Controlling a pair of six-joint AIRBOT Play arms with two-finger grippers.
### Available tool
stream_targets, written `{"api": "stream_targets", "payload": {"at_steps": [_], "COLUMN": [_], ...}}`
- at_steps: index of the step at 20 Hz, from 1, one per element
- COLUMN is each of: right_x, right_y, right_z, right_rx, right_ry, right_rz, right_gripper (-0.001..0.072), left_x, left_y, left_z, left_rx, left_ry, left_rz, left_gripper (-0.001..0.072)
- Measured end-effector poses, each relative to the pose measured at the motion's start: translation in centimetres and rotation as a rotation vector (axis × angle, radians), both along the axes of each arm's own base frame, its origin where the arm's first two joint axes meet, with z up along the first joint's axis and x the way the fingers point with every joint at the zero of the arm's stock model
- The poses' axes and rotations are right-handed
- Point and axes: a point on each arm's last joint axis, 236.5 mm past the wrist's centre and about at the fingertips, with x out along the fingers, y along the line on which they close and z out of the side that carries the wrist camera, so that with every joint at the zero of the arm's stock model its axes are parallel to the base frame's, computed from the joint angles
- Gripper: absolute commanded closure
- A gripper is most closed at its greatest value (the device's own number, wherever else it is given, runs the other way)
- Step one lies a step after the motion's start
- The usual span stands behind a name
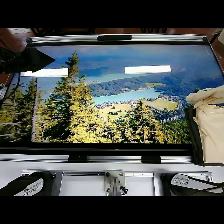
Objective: Fold the shirts.
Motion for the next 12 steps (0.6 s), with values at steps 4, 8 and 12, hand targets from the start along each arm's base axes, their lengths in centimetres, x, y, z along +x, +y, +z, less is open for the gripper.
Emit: {"api": "stream_targets", "payload": {"at_steps": [4,8,12], "right_x": [-5.6,-8.6,-13.4], "right_y": [-1.1,-2.6,-2.5], "right_z": [-0.9,-1.6,-4.8], "right_rx": [-0.007,-0.045,-0.055], "right_ry": [0.187,0.273,0.439], "right_rz": [-0.092,-0.206,-0.269], "right_gripper": [0.0652,0.0652,0.0652], "left_x": [-0.1,-0.1,-0.1], "left_y": [-0.2,-0.3,-0.3], "left_z": [0.0,0.0,0.0], "left_rx": [0.0,0.01,0.013], "left_ry": [0.0,-0.009,-0.011], "left_rz": [-0.006,-0.015,-0.018], "left_gripper": [0.0673,0.0673,0.0673]}}
